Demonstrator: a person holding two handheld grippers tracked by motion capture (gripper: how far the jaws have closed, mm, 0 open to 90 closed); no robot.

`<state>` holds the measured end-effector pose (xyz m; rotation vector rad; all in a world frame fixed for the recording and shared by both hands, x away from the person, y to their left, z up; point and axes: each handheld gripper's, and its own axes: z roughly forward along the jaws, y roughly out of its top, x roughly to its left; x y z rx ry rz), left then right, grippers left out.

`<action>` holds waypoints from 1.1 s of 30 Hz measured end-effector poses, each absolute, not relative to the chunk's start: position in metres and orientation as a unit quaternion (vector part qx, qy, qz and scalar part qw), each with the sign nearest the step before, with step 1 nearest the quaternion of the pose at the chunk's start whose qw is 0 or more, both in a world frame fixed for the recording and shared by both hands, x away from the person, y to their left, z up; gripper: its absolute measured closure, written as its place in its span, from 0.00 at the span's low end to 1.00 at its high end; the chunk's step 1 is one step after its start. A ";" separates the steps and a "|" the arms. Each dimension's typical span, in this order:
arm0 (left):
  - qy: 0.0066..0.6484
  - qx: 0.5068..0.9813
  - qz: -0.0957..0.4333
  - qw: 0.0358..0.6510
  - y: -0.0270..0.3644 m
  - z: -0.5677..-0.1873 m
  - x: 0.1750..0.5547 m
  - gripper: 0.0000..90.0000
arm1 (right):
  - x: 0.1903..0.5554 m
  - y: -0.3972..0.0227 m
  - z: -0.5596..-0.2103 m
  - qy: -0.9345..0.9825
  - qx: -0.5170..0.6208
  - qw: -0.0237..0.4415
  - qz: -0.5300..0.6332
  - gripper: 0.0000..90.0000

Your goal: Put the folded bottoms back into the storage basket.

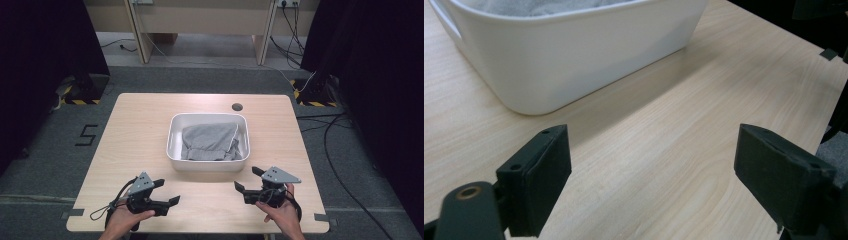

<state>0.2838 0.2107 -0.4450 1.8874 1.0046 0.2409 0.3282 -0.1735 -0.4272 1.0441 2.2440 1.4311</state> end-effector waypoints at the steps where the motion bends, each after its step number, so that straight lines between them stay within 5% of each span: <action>1: 0.410 0.773 0.100 0.474 0.211 -0.447 0.283 0.16 | 0.327 -0.172 -0.428 0.779 0.360 0.142 0.492 0.18; 19: 0.421 0.789 0.107 0.434 0.218 -0.474 0.272 0.17 | 0.308 -0.172 -0.466 0.803 0.371 0.129 0.447 0.18; 33: 0.422 0.803 0.115 0.405 0.219 -0.488 0.261 0.17 | 0.296 -0.176 -0.478 0.825 0.361 0.167 0.402 0.18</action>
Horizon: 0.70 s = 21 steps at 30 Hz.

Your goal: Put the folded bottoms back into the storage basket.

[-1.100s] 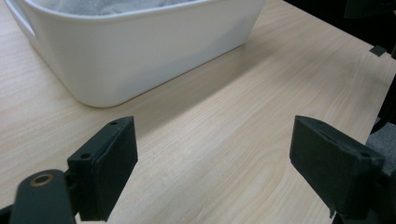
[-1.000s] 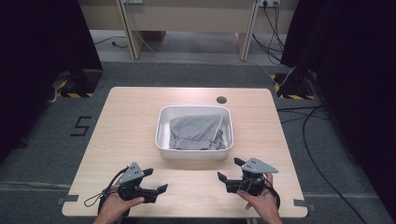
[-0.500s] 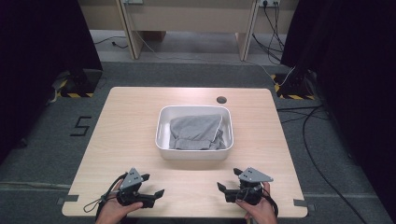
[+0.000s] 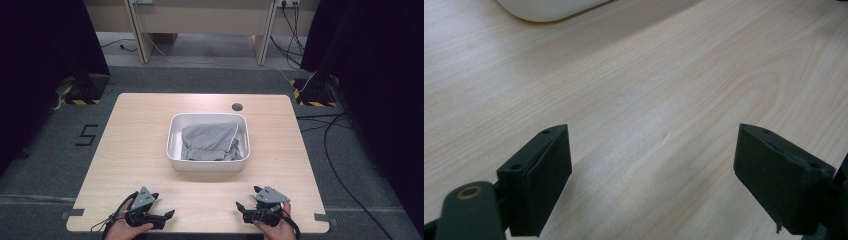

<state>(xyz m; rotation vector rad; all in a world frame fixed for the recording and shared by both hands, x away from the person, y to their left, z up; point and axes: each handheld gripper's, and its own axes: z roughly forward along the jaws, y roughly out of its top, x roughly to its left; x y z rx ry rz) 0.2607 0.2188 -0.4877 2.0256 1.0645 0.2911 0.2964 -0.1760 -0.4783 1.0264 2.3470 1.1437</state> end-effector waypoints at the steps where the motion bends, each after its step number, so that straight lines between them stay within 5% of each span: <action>1: 0.422 0.803 0.116 0.404 0.219 -0.488 0.260 0.17 | 0.295 -0.176 -0.479 0.826 0.364 0.167 0.398 0.18; 21: 0.425 0.803 0.150 0.390 0.226 -0.498 0.239 0.17 | 0.284 -0.193 -0.497 0.824 0.370 0.170 0.394 0.17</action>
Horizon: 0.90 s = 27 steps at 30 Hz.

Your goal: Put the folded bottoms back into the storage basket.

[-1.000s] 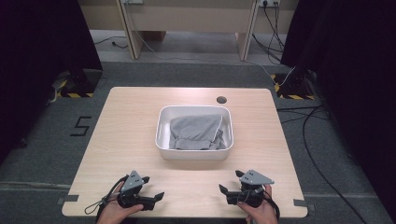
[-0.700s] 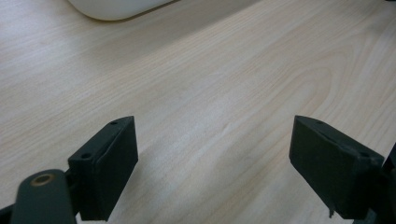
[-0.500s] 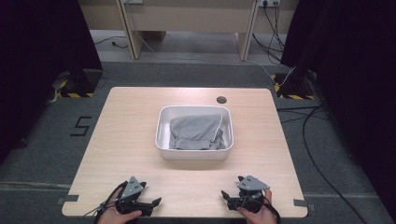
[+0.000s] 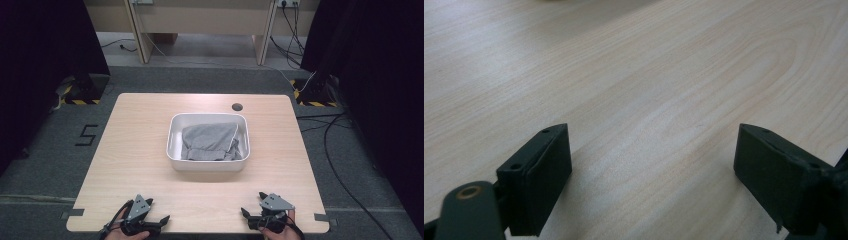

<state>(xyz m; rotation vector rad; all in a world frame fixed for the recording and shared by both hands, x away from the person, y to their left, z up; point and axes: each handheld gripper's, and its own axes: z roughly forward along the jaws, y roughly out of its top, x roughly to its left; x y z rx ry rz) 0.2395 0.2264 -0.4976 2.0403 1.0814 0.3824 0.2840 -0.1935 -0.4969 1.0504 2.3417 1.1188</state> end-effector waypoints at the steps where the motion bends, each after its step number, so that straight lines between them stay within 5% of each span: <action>1: 0.424 0.803 0.155 0.389 0.226 -0.498 0.238 0.17 | 0.284 -0.194 -0.497 0.824 0.369 0.172 0.395 0.17; 27: 0.426 0.792 0.173 0.401 0.226 -0.502 0.224 0.16 | 0.283 -0.192 -0.499 0.819 0.372 0.172 0.402 0.17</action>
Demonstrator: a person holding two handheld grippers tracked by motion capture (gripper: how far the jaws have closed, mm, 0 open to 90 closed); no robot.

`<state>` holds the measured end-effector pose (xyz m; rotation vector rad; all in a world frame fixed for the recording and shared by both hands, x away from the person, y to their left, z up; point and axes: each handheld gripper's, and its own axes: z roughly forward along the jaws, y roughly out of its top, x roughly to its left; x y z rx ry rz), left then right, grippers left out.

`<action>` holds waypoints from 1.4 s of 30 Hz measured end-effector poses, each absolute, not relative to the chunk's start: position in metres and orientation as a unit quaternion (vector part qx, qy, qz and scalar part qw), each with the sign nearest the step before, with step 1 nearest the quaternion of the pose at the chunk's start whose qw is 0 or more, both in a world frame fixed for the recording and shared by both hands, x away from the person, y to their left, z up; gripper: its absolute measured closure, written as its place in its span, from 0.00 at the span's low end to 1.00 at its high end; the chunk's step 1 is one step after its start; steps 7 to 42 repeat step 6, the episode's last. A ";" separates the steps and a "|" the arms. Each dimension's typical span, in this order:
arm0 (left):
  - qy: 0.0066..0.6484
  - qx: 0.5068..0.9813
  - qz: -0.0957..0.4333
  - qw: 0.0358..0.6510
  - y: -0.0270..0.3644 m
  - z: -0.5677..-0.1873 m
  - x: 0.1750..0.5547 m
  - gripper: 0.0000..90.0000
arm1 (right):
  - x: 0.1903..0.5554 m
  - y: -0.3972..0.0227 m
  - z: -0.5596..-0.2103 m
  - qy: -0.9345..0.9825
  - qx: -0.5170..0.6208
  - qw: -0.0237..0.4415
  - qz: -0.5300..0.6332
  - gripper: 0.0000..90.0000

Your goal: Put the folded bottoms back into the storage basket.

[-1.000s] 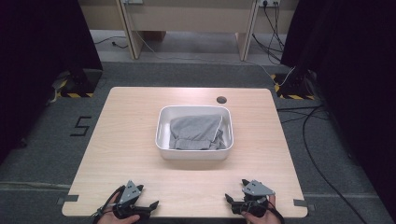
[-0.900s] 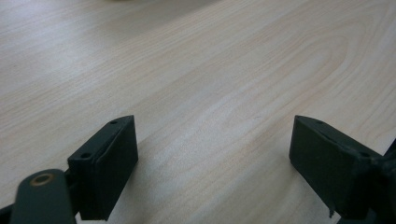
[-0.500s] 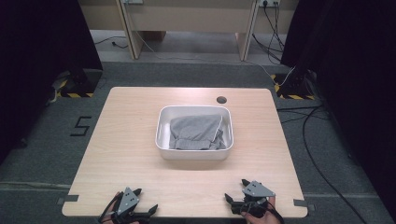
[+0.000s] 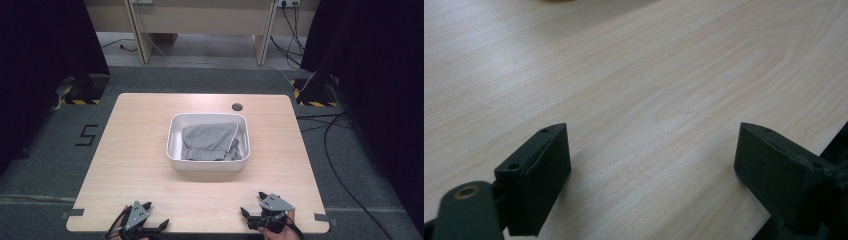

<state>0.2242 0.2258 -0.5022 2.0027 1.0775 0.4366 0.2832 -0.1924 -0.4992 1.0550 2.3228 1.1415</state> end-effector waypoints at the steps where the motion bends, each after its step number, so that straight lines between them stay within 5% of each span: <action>1: 0.426 0.792 0.173 0.401 0.226 -0.502 0.224 0.16 | 0.283 -0.192 -0.499 0.819 0.371 0.173 0.402 0.17; 42: 0.426 0.792 0.173 0.402 0.226 -0.502 0.224 0.16 | 0.283 -0.192 -0.499 0.819 0.372 0.173 0.402 0.17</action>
